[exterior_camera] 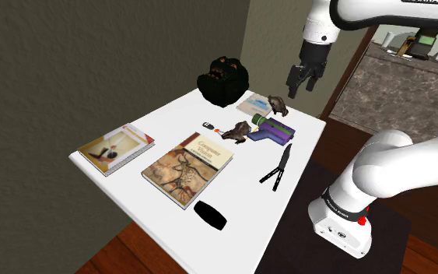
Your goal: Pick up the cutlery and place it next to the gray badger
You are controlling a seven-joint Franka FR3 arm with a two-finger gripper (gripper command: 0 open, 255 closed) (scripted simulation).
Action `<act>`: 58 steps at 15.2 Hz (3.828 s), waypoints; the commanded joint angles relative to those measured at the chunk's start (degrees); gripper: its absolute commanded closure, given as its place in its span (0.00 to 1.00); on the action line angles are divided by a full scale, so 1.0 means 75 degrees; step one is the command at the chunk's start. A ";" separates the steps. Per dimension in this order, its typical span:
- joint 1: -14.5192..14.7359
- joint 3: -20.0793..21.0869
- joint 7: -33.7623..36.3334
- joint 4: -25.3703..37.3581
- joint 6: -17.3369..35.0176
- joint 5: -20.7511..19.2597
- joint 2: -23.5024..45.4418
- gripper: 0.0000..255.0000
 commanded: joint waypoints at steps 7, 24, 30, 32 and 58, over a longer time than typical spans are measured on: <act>-0.0172 0.2007 0.2811 -0.2342 0.0676 0.0399 -0.3106 0.00; -0.0707 1.1347 1.1285 -0.2661 0.1154 0.4072 -0.4527 0.00; -0.0716 1.1765 1.1225 -0.3190 0.1747 0.4445 -0.4415 0.00; -0.0721 1.1808 1.1219 -0.3239 0.1806 0.4483 -0.4402 0.00; -0.0652 1.0547 1.0672 -0.3027 0.1152 0.3522 -0.4852 1.00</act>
